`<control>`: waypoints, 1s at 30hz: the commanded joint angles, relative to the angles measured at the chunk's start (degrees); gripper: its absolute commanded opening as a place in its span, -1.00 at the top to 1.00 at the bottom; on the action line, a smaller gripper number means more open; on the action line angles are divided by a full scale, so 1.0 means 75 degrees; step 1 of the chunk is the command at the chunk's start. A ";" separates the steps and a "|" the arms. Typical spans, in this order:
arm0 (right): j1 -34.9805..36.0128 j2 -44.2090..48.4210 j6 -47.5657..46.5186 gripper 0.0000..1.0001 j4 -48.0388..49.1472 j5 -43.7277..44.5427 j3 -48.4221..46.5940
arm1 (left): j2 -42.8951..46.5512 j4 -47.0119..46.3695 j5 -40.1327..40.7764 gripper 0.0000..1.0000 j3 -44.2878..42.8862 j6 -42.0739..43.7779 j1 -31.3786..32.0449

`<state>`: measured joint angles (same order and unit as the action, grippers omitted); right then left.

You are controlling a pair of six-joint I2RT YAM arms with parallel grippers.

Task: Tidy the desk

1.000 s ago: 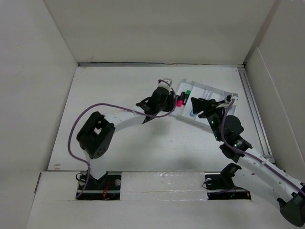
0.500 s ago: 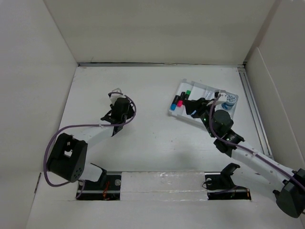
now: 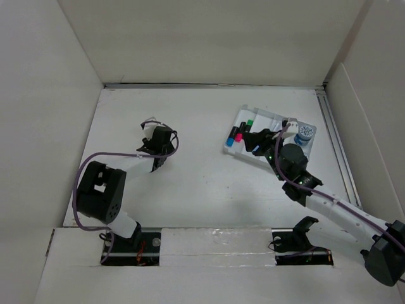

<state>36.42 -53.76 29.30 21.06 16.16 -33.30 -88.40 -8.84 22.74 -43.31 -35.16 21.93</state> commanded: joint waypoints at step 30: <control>-0.0040 -0.0016 -0.0121 -0.10 0.0262 -0.0140 -0.0435 | -0.0120 0.0288 -0.1495 0.19 0.0044 -0.0293 0.0286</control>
<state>36.42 -54.13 29.12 21.06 15.70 -33.41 -89.41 -8.03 16.97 -43.20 -35.88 23.16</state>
